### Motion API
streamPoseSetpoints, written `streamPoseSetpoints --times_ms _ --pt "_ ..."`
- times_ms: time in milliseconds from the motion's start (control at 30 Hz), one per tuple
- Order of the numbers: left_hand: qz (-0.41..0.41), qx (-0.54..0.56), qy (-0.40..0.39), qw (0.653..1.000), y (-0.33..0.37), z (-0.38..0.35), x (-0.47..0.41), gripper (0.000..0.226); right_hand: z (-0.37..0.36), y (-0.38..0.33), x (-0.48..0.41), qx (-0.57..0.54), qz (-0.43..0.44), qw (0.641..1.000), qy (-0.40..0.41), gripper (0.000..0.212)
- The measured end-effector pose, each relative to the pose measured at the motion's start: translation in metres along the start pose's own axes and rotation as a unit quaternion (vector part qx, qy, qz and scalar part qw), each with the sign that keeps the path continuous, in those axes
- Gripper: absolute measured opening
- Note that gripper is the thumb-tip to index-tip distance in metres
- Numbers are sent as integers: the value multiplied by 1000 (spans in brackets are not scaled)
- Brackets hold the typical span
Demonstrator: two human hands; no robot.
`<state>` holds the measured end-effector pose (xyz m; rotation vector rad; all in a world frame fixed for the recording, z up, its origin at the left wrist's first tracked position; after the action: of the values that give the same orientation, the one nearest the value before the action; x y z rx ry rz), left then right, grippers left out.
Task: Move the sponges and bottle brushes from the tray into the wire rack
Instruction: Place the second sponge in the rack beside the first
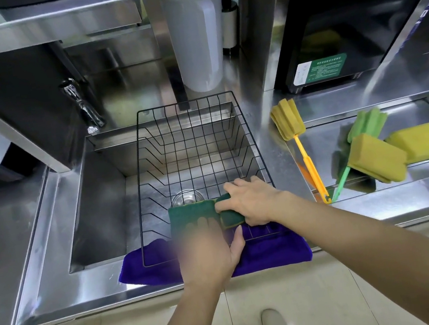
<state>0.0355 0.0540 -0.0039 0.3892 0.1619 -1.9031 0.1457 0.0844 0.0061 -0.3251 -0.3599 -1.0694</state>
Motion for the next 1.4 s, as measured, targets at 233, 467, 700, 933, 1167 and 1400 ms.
streamPoseSetpoints --times_ms 233,467,700,933,1167,1400 --pt "1 -3 -4 1000 -1 -4 1 61 -7 2 -6 20 4 999 -34 57" --pt "-21 16 21 999 -1 -3 3 52 -11 6 -4 -45 -12 999 -27 91" --pt "-30 19 12 999 0 -1 1 51 4 13 0 -168 -21 985 -42 87" --pt "-23 21 -13 999 -1 -1 0 49 -3 10 -16 -216 -53 969 -107 110" --pt "-19 9 -58 998 -2 -7 -1 52 1 12 -20 -229 -38 966 -113 103" --pt "-25 7 -85 996 -1 -7 -2 53 -2 15 -12 -221 -27 971 -84 98"
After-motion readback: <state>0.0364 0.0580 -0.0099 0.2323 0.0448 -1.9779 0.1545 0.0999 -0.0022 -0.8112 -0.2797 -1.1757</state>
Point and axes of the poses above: each hand's wrist, its own x-axis away from the middle knuckle, its own z-axis out of the back of the hand, y = z × x, the point moved 6 cm from there along -x, towards the middle knuckle, and after that the axes turned 9 degrees about z, right-handed, at the moved point
